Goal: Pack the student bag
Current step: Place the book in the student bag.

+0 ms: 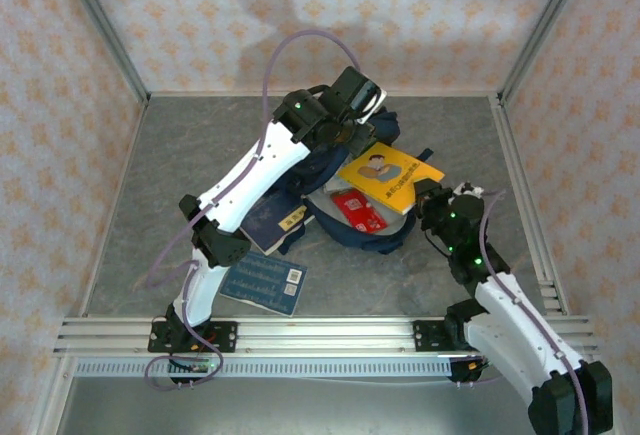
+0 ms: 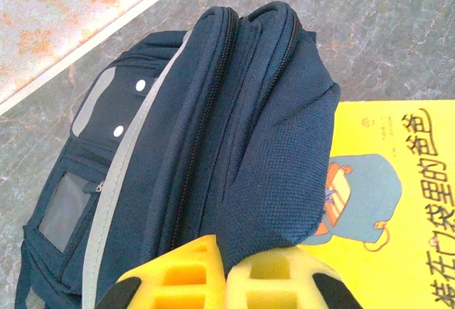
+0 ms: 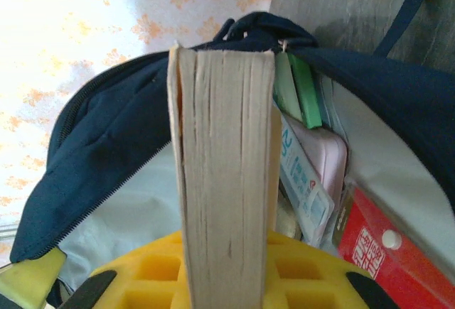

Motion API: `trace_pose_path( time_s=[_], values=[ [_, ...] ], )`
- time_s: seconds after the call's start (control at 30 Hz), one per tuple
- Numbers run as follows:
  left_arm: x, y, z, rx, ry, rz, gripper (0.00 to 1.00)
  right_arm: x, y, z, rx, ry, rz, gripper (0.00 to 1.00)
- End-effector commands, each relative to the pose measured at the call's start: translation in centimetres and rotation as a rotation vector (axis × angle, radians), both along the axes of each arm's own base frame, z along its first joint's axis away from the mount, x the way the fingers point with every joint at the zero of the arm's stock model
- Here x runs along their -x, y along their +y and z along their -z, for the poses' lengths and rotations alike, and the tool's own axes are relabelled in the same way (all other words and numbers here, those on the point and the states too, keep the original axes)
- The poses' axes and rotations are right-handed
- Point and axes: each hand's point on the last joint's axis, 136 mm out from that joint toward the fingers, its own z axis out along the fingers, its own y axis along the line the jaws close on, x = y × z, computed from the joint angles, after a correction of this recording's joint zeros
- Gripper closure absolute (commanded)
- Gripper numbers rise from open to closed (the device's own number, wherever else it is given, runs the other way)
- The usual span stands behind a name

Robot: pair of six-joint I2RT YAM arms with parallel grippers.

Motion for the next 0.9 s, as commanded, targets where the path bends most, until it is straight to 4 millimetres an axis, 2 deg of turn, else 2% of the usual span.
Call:
trace_pose_path(
  time_s=[0.0, 0.17, 0.33, 0.67, 0.87],
  values=[
    [-1.4, 0.0, -5.0, 0.125, -0.127, -0.031, 1.0, -0.6, 0.4, -6.0, -0.102, -0.173, 0.028, 1.0],
    [-1.5, 0.1, -5.1, 0.135, -0.126, -0.033, 1.0, -1.1, 0.8, -5.4, -0.096, -0.157, 0.047, 1.0],
    [-1.4, -0.1, -5.2, 0.153, -0.118, -0.025, 1.0, -2.4, 1.7, -4.4, -0.115, -0.129, 0.056, 1.0],
    [-1.0, -0.8, -5.2, 0.187, -0.094, -0.004, 1.0, -5.4, 3.0, -5.5, -0.117, -0.168, 0.066, 1.0],
    [-0.9, -1.2, -5.2, 0.205, -0.084, 0.005, 1.0, -7.0, 4.9, -5.0, -0.112, -0.158, 0.052, 1.0]
  ],
)
